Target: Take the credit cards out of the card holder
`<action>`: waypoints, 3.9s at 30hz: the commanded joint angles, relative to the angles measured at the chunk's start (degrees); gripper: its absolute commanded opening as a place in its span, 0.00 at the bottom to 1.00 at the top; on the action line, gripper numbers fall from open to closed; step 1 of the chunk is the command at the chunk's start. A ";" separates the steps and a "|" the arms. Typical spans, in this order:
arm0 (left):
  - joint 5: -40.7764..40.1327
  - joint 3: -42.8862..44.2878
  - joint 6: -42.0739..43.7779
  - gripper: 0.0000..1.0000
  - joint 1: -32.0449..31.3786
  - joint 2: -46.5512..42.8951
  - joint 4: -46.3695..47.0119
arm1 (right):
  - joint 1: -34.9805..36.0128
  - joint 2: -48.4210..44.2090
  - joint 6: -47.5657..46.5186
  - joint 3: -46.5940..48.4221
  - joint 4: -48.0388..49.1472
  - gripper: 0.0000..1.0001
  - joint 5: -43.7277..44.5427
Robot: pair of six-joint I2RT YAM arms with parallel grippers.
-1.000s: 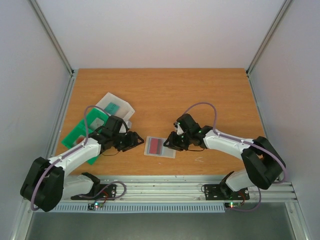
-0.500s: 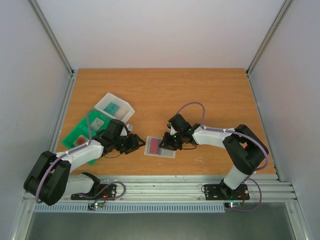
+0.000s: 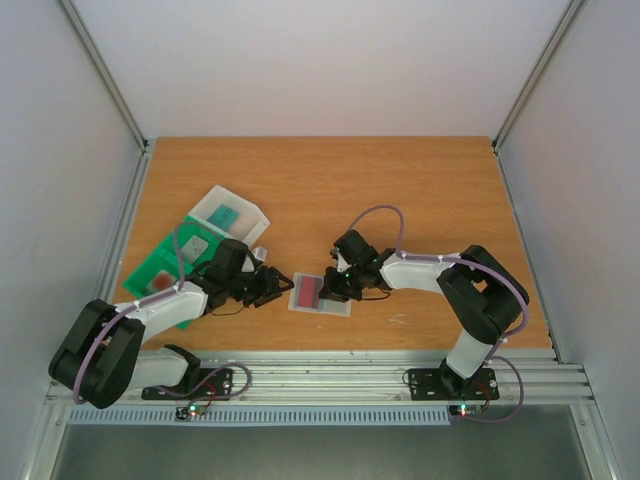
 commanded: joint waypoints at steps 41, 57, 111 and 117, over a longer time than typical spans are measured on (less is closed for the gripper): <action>5.60 -4.68 -10.79 0.50 -0.37 9.49 24.33 | 0.44 -2.96 -1.29 -1.19 -1.08 0.17 1.14; 7.65 -3.27 -12.10 0.55 -2.19 11.54 29.44 | 0.46 -0.97 -3.00 -3.91 -2.59 0.03 6.85; 0.78 1.41 -11.09 0.58 -8.17 12.58 24.99 | 0.01 -3.21 -1.86 -6.88 0.77 0.01 5.31; -0.66 1.52 -10.28 0.59 -8.21 8.58 19.97 | -0.03 -3.44 -1.60 -7.36 1.25 0.01 5.44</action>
